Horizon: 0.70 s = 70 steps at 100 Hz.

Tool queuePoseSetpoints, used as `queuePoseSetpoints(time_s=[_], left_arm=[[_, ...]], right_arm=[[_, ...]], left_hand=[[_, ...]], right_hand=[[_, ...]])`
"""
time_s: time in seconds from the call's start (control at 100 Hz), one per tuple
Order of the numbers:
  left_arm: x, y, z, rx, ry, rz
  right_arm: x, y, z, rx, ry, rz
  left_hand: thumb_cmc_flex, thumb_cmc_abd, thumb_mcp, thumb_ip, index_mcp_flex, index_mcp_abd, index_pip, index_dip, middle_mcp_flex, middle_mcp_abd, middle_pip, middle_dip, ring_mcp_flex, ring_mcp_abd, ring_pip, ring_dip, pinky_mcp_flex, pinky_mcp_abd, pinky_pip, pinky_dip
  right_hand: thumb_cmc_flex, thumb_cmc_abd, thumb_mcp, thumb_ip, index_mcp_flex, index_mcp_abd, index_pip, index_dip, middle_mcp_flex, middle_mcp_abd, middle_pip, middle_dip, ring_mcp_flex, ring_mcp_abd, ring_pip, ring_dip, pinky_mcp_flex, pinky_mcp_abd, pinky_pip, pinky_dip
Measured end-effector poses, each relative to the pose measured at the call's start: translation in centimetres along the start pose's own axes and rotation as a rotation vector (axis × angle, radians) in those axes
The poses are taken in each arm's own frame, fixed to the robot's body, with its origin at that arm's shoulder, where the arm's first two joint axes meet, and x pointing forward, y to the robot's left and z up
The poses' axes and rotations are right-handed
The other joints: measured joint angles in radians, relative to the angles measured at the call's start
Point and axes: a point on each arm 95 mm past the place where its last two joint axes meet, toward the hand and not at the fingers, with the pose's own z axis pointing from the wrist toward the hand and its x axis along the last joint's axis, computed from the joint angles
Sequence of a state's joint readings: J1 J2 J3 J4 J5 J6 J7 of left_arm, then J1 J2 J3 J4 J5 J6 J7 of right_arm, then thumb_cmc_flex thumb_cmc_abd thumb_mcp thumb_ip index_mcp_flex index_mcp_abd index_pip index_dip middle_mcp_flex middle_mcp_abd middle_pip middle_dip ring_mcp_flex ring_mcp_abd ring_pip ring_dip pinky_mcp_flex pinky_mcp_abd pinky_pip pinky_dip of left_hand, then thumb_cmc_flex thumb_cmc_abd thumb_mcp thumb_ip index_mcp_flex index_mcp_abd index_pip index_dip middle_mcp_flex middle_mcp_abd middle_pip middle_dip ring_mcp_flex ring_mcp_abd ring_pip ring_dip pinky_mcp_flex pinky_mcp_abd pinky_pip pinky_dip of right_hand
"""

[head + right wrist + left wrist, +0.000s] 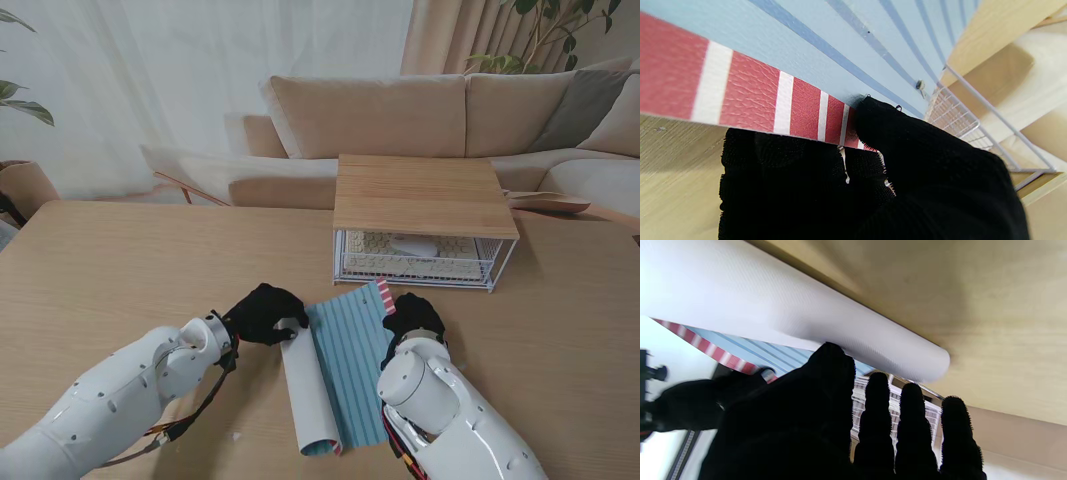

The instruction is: Unroll the mouse pad and set up the keyboard and mouse from the tabletop organizer

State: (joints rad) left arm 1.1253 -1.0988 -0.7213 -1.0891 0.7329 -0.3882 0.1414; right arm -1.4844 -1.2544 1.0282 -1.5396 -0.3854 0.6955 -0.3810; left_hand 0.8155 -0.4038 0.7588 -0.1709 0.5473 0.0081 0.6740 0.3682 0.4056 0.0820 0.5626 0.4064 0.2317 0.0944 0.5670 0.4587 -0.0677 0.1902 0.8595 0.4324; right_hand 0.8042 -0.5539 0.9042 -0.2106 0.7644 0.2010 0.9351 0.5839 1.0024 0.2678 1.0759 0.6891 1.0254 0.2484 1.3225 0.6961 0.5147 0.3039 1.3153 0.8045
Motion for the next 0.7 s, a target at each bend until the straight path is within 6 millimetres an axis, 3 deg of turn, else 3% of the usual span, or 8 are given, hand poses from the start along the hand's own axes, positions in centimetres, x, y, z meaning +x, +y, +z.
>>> queuePoseSetpoints(time_s=[0.23,0.47,0.7], left_arm=[[1.1,-1.2,1.5,0.036,0.007,-0.008],[3.7,-3.0,1.6,0.121,0.042,-0.045],[6.2,-1.8,1.1,0.116,0.108,-0.141]], right_arm=[[0.0,-0.2,0.2,-0.033,-0.022,-0.019],[-0.2,-0.4,0.1,-0.038,-0.041,-0.023],[-0.2,-0.6,0.1,-0.052,-0.052,-0.019]], left_hand=[[0.001,-0.01,0.0,0.0,0.001,0.014,0.0,0.003,-0.012,0.0,0.0,0.0,-0.01,0.0,-0.004,-0.002,0.0,-0.001,0.0,-0.003],[0.006,0.004,0.001,0.0,-0.015,0.018,0.0,0.003,-0.022,0.0,-0.003,0.0,-0.01,0.0,-0.004,-0.012,0.002,-0.015,0.0,-0.005],[-0.022,0.042,-0.008,0.0,-0.027,0.042,0.0,0.003,-0.022,0.0,-0.005,0.0,-0.011,0.001,-0.004,-0.013,0.002,-0.023,0.0,-0.005]], right_hand=[[0.0,0.003,0.008,0.0,-0.011,0.01,0.008,0.016,-0.023,0.006,0.011,0.0,0.013,-0.014,-0.005,0.0,0.036,0.002,0.0,-0.001],[0.0,0.013,0.012,0.0,-0.021,0.018,0.011,0.027,-0.024,0.007,0.012,0.0,0.023,-0.016,-0.007,0.0,0.047,0.003,0.0,-0.01],[0.0,0.013,0.016,0.0,-0.021,0.018,0.011,0.027,-0.024,0.007,0.012,0.0,0.023,-0.016,-0.007,0.0,0.048,0.003,0.0,-0.011]])
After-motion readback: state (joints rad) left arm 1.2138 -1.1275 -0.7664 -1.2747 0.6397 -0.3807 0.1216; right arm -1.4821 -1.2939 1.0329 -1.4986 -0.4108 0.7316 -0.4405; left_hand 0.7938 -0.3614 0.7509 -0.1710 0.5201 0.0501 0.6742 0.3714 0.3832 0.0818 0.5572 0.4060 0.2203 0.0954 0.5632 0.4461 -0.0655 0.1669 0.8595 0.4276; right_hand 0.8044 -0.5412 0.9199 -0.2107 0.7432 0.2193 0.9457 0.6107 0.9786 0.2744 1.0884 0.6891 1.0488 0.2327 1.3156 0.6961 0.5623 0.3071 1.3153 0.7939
